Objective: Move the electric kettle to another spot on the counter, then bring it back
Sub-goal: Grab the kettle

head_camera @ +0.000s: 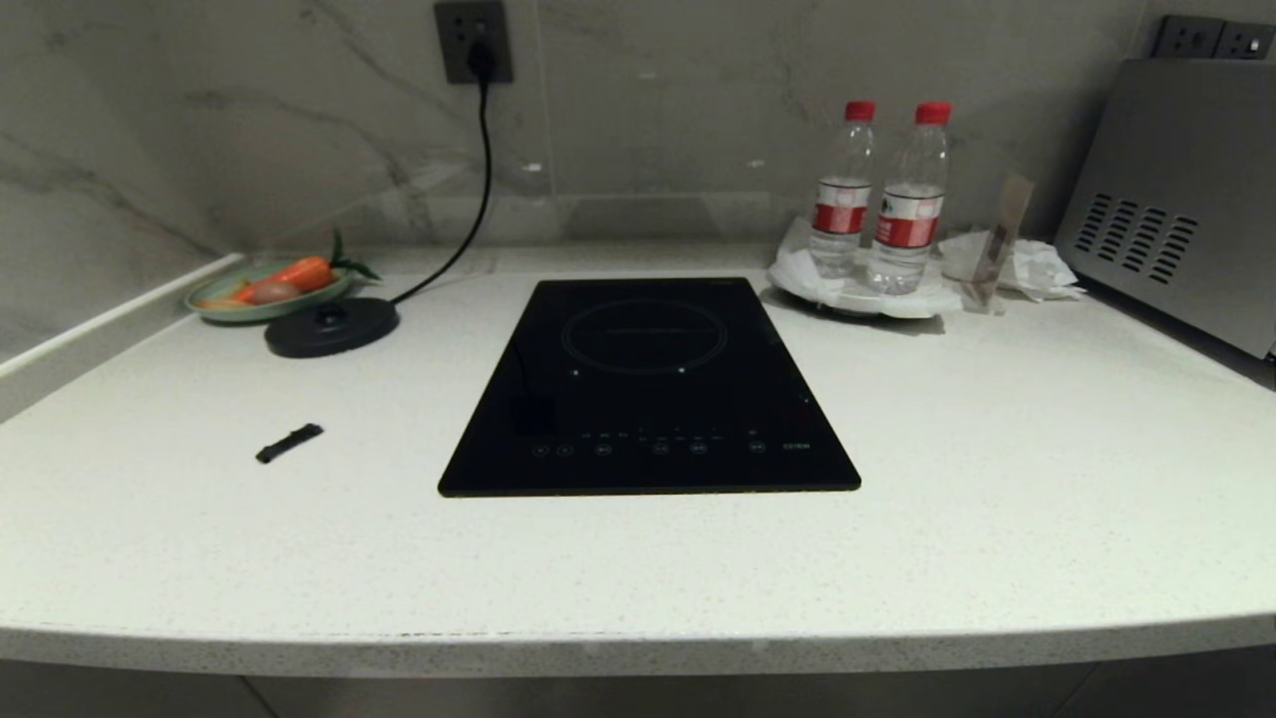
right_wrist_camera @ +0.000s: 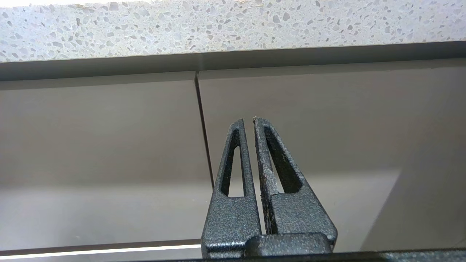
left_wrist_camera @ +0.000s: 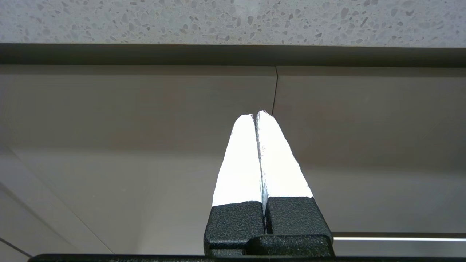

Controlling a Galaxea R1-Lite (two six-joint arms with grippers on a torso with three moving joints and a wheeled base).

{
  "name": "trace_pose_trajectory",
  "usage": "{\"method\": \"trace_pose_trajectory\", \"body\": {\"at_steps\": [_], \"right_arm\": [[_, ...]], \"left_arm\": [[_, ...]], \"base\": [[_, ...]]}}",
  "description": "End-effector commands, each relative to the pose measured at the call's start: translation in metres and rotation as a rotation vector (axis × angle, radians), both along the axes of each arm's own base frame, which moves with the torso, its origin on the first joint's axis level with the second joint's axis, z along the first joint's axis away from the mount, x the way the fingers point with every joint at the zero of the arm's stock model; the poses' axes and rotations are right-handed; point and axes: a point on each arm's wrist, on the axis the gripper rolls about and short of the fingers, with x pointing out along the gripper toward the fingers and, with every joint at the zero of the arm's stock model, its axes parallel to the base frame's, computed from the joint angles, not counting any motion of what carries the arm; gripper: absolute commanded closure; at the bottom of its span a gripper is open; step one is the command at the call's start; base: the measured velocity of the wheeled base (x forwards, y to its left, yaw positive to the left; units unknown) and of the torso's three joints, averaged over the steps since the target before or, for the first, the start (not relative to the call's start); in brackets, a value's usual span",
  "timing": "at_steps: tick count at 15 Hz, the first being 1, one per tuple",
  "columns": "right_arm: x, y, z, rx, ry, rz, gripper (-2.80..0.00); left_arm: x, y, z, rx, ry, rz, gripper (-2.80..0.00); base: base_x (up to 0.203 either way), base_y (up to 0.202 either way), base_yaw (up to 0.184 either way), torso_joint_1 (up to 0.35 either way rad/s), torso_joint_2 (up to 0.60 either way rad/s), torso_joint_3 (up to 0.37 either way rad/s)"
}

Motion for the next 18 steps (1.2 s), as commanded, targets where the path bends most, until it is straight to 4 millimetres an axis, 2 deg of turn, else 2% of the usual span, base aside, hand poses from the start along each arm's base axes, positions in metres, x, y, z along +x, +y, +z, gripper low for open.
{"method": "trace_pose_trajectory", "body": {"at_steps": [1, 18], "right_arm": [[0.0001, 0.0000, 0.0000, 0.000, 0.001, 0.000, 0.00], [0.0001, 0.0000, 0.0000, -0.001, 0.001, 0.000, 0.00]], "left_arm": [[0.0001, 0.0000, 0.0000, -0.001, 0.002, 0.000, 0.00], [0.0001, 0.0000, 0.0002, -0.004, 0.000, 0.000, 0.00]], "base": [[0.000, 0.000, 0.000, 0.000, 0.00, 0.000], [0.000, 0.000, 0.000, 0.000, 0.00, 0.000]]}}
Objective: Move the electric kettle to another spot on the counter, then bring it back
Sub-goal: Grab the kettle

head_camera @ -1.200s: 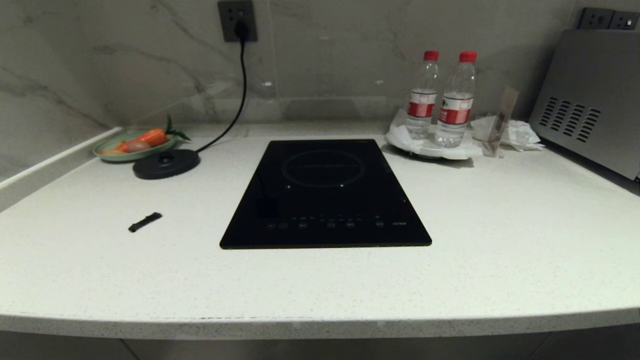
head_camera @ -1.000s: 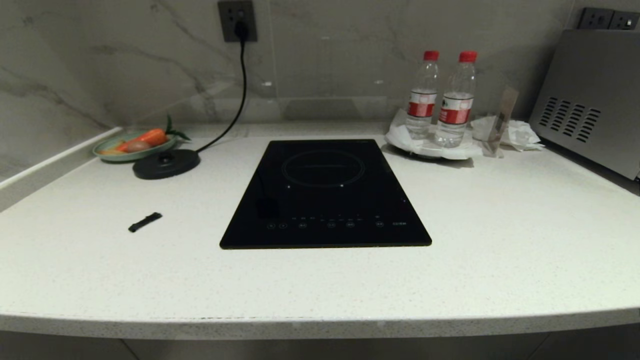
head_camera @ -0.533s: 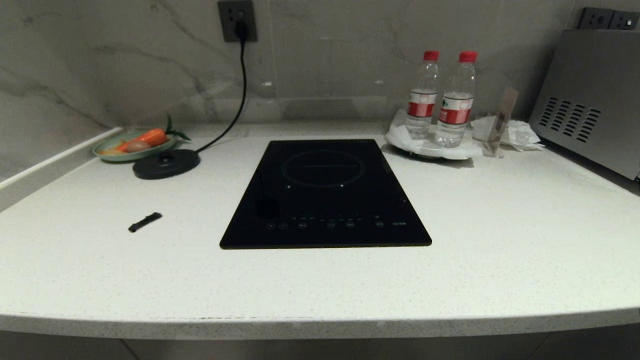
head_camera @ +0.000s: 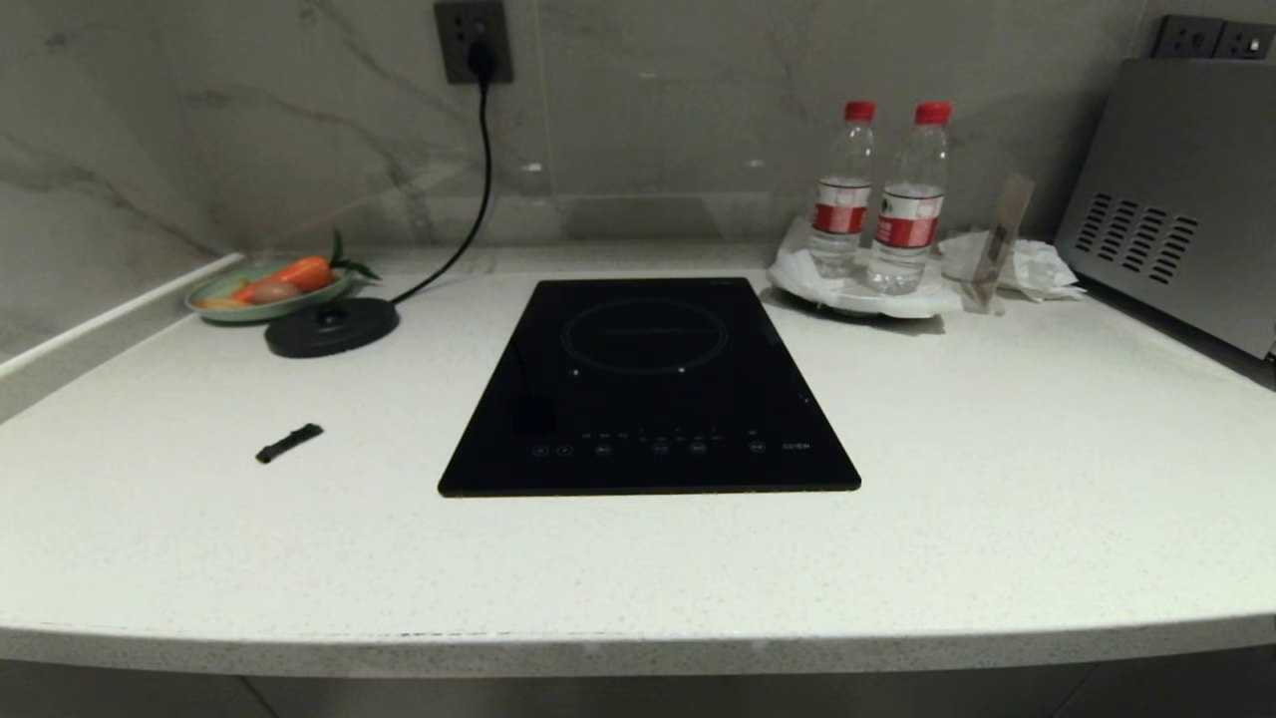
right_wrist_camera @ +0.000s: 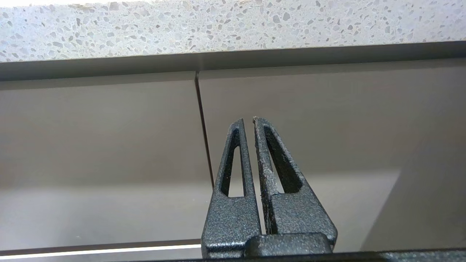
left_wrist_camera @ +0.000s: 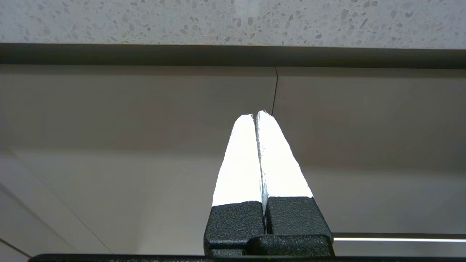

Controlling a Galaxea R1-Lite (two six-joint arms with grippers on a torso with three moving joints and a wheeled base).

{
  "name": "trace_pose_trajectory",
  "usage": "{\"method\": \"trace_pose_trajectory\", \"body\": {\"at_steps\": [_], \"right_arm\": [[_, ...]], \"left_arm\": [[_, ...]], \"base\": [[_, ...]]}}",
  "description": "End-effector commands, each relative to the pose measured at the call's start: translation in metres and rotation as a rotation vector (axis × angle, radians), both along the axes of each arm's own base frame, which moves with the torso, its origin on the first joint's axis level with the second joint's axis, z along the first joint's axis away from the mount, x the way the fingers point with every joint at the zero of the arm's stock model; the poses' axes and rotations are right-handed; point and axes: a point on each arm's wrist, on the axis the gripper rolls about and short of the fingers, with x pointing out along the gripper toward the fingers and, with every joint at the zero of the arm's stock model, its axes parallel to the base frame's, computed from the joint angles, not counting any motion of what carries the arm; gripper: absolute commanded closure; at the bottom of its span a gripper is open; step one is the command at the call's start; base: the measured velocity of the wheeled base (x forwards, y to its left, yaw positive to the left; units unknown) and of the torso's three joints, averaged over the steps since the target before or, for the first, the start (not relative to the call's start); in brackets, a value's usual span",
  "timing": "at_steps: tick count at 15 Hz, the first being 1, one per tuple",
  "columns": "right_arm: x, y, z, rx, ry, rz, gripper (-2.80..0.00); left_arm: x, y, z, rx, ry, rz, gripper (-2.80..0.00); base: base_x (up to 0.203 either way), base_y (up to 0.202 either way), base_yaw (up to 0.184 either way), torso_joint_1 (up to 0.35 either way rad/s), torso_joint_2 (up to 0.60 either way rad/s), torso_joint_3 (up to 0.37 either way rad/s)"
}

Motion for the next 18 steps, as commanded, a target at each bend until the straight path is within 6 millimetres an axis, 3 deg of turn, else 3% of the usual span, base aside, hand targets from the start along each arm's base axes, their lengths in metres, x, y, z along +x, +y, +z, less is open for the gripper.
{"method": "trace_pose_trajectory", "body": {"at_steps": [1, 9, 18], "right_arm": [[0.0000, 0.0000, 0.0000, 0.000, 0.000, 0.000, 0.00], [0.0001, 0.0000, 0.0000, 0.000, 0.001, 0.001, 0.00], [0.0001, 0.0000, 0.0000, 0.000, 0.001, 0.000, 0.00]], "left_arm": [[0.0001, 0.0000, -0.0001, 0.000, 0.002, 0.000, 0.00], [0.0000, 0.0000, -0.0003, 0.000, 0.002, 0.000, 0.00], [0.0001, 0.0000, -0.0003, 0.000, 0.003, 0.000, 0.00]], "base": [[0.000, 0.000, 0.000, 0.000, 0.00, 0.000], [0.000, 0.000, 0.000, 0.058, -0.39, -0.331], [0.000, 0.000, 0.000, 0.155, -0.53, -0.379]]}}
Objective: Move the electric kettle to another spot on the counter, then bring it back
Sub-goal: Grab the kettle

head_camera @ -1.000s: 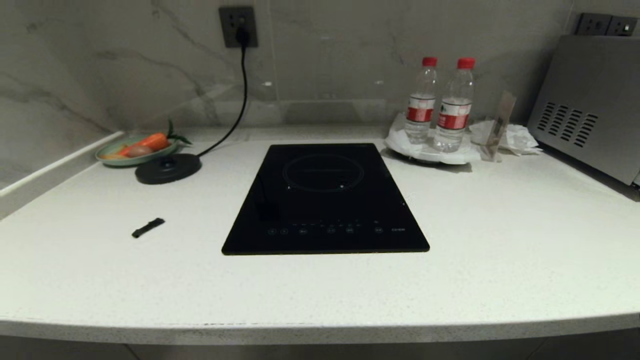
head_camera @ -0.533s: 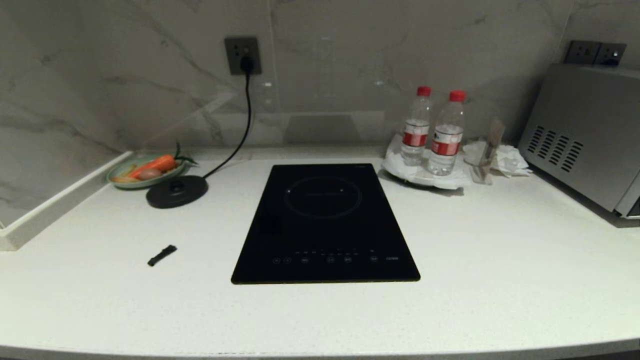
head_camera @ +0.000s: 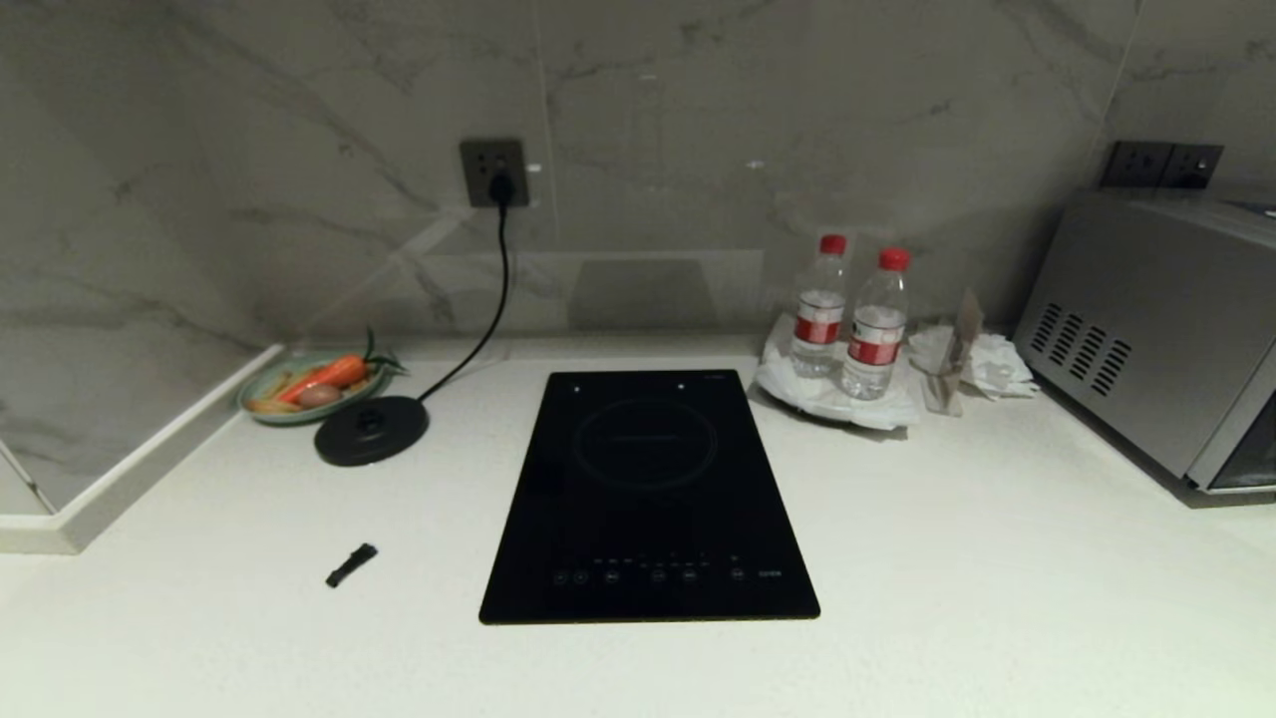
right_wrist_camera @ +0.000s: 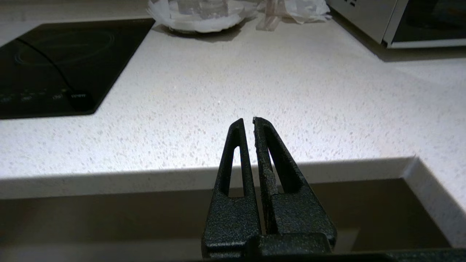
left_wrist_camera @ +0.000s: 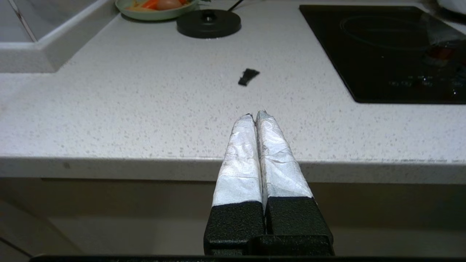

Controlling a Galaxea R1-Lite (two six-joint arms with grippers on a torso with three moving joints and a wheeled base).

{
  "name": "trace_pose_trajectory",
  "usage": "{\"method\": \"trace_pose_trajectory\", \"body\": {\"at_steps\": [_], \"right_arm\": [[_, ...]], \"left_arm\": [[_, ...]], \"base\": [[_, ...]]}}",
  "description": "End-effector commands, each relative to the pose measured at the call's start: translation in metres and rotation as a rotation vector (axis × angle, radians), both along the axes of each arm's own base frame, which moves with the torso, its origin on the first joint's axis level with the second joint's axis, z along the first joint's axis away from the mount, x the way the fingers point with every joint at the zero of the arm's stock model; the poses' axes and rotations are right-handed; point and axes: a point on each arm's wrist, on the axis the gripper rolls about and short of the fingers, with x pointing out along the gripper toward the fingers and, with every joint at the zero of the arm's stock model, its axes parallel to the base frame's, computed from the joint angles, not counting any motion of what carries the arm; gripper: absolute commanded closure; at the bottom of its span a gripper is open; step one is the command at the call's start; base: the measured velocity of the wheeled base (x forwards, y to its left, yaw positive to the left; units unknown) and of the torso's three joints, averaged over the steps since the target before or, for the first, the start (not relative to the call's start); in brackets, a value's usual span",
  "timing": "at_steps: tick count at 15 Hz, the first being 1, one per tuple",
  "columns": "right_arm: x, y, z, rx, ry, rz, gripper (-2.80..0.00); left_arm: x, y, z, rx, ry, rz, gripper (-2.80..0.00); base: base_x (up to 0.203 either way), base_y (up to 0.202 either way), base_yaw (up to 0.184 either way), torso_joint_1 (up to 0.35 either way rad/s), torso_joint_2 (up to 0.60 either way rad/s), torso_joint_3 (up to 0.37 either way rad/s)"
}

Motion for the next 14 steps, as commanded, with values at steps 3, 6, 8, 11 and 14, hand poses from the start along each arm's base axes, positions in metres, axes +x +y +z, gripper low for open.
{"method": "trace_pose_trajectory", "body": {"at_steps": [3, 6, 8, 11, 14], "right_arm": [[0.0001, 0.0000, 0.0000, 0.000, 0.002, 0.000, 0.00], [0.0001, 0.0000, 0.0000, 0.000, 0.002, 0.000, 0.00], [0.0001, 0.0000, 0.0000, 0.000, 0.002, 0.000, 0.00], [0.0001, 0.0000, 0.0000, 0.000, 0.002, 0.002, 0.00], [0.0001, 0.0000, 0.0000, 0.000, 0.002, 0.000, 0.00]], "left_arm": [[0.0001, 0.0000, 0.0001, -0.002, 0.001, 0.000, 0.00], [0.0001, 0.0000, 0.0001, -0.007, 0.001, 0.000, 0.00], [0.0001, 0.0000, 0.0001, -0.007, 0.001, 0.002, 0.00], [0.0001, 0.0000, 0.0001, -0.007, 0.001, 0.000, 0.00], [0.0001, 0.0000, 0.0000, -0.007, 0.002, 0.000, 0.00]], "base": [[0.000, 0.000, 0.000, 0.198, -0.59, -0.391], [0.000, 0.000, 0.000, 0.204, -0.50, -0.316], [0.000, 0.000, 0.000, 0.156, -0.39, -0.245], [0.000, 0.000, 0.000, 0.144, -0.36, -0.216], [0.000, 0.000, 0.000, 0.144, -0.35, -0.211]]}}
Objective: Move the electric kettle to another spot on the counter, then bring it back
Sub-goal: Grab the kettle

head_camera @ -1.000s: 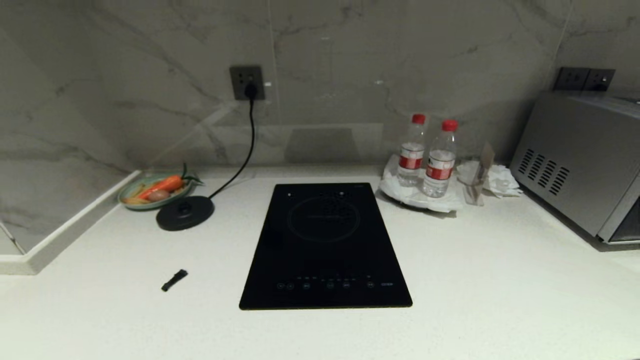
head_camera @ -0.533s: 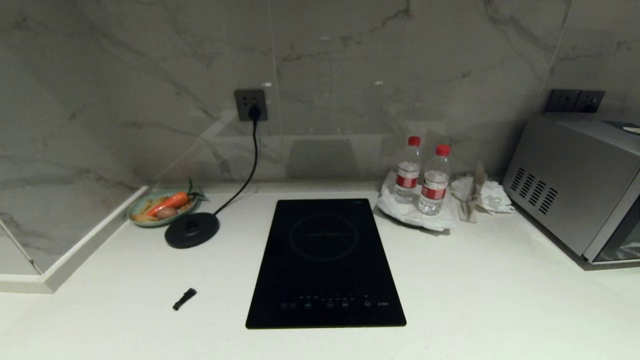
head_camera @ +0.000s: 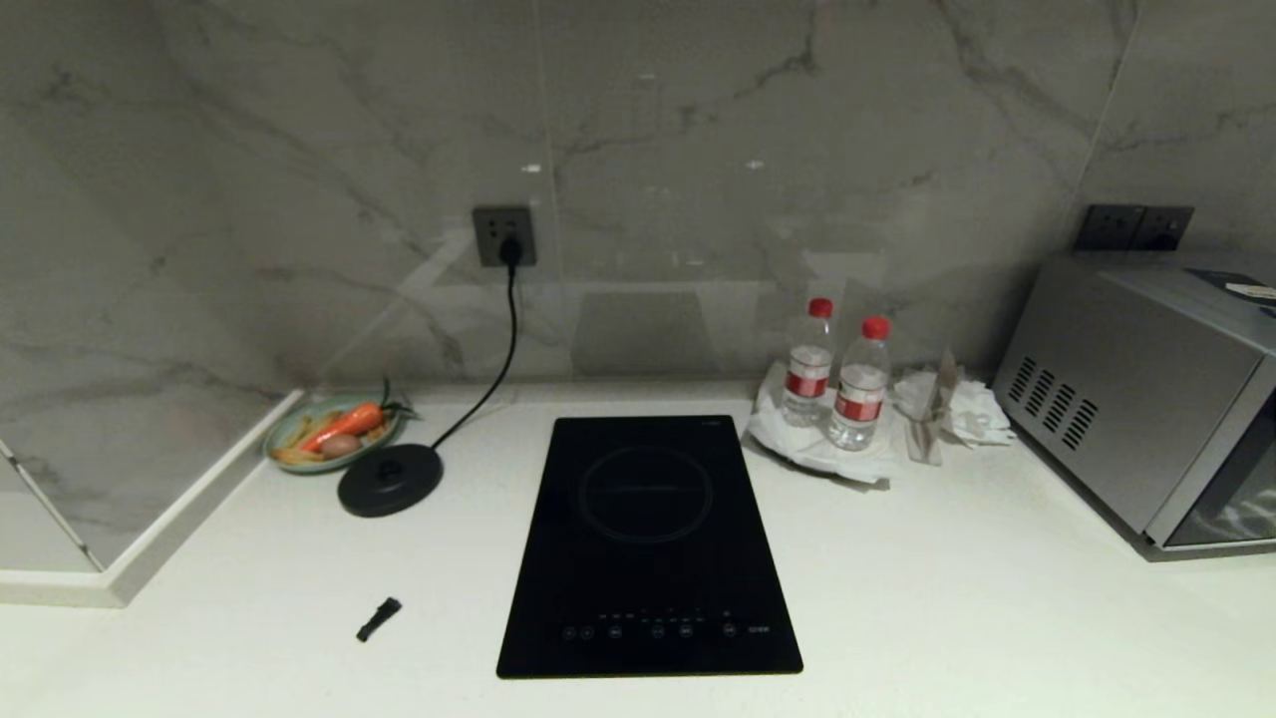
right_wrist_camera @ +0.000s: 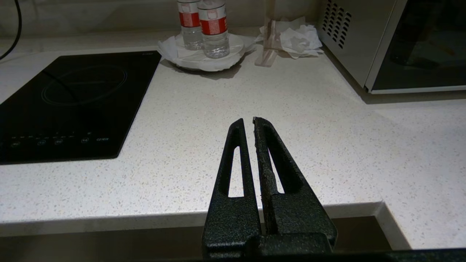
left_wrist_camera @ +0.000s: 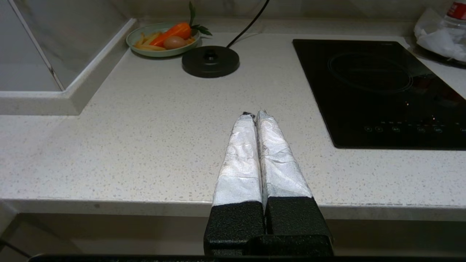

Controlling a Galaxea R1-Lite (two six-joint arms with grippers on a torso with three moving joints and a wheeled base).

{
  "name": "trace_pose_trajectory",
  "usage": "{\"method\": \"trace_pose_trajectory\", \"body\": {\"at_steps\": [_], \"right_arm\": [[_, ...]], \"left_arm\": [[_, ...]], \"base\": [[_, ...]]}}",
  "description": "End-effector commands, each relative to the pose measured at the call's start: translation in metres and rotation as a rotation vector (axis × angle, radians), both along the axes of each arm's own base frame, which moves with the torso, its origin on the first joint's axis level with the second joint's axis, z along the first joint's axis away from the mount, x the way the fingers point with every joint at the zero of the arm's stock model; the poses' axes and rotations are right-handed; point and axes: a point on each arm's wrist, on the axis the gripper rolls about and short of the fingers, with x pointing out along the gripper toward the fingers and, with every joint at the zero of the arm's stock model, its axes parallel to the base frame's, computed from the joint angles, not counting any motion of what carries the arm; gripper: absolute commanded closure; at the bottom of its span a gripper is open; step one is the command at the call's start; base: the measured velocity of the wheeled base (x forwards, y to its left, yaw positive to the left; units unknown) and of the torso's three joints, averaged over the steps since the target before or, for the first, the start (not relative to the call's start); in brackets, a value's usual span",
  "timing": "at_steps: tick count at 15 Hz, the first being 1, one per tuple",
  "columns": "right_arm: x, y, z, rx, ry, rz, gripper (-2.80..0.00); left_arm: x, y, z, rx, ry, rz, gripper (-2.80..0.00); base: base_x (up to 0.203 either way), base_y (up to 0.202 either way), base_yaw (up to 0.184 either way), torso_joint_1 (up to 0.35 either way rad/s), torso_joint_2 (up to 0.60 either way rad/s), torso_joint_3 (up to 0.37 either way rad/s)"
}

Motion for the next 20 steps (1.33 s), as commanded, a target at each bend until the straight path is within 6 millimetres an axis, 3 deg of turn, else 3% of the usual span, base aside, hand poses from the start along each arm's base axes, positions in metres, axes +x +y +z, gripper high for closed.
{"method": "trace_pose_trajectory", "body": {"at_steps": [1, 11, 20], "right_arm": [[0.0001, 0.0000, 0.0001, 0.000, 0.001, 0.000, 0.00], [0.0001, 0.0000, 0.0001, 0.000, 0.001, 0.001, 0.00], [0.0001, 0.0000, 0.0001, 0.000, 0.001, 0.000, 0.00]], "left_arm": [[0.0001, 0.0000, 0.0001, 0.000, 0.001, 0.000, 0.00], [0.0001, 0.0000, -0.0001, 0.000, 0.002, 0.000, 0.00], [0.0001, 0.0000, 0.0000, 0.000, 0.001, 0.001, 0.00]], "base": [[0.000, 0.000, 0.000, 0.145, -0.35, -0.203], [0.000, 0.000, 0.000, 0.143, -0.33, -0.192], [0.000, 0.000, 0.000, 0.066, -0.14, -0.081]]}}
